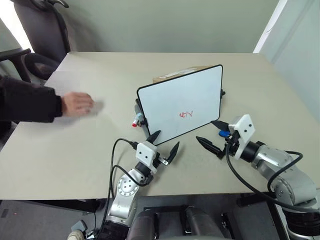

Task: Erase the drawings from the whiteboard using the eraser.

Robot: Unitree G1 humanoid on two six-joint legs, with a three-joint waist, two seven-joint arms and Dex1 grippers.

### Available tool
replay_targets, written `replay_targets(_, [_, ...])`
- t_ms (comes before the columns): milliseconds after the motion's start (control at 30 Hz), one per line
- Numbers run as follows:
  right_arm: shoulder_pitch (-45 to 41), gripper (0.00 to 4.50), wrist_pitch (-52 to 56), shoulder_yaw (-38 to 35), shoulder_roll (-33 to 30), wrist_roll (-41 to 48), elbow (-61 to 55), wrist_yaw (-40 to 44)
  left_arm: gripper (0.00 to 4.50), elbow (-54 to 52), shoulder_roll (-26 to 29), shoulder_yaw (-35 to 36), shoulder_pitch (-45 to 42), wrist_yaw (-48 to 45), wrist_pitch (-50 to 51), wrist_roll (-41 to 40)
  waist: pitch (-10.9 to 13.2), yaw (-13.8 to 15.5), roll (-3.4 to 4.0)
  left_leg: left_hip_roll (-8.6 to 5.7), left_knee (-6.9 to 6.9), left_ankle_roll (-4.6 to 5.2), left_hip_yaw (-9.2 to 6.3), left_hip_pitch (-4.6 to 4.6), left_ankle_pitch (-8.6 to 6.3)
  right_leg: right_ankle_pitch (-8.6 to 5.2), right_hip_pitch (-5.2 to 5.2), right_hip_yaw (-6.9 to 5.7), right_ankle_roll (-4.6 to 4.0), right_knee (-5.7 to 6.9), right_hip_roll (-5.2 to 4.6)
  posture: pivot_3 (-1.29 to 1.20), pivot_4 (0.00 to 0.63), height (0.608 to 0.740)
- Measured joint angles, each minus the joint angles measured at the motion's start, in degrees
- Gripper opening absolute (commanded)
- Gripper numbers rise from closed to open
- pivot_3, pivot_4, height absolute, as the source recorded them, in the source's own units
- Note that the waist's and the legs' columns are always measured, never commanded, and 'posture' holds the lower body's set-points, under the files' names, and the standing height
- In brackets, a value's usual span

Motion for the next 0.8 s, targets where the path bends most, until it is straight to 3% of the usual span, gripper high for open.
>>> replay_targets(367, [-1.98,4.46,-0.14,-0.63,-0.12,-0.16,2.55,-0.2,4.5,-0.07,-0.85,0.16,0.38,0.53,-0.23,0.41,0.0,0.0,0.0,0.0,-0.02,0.0,0.0,0.0,0.0,0.0,0.0,0.0,0.0,-0.01,0.0,0.0,0.15,0.74])
replay_targets(800, [-10.29,4.46,17.47,-1.03,-4.78,-1.14,12.44,-4.63,4.5,-4.17,-1.12,-1.17,2.93,0.38,-0.08,-0.16,0.0,0.19,0.0,0.0,-0.06,0.02,0.01,-0.02,-0.02,-0.14,-0.04,0.0,-0.01,0.02,-0.01,0.0,0.15,0.74])
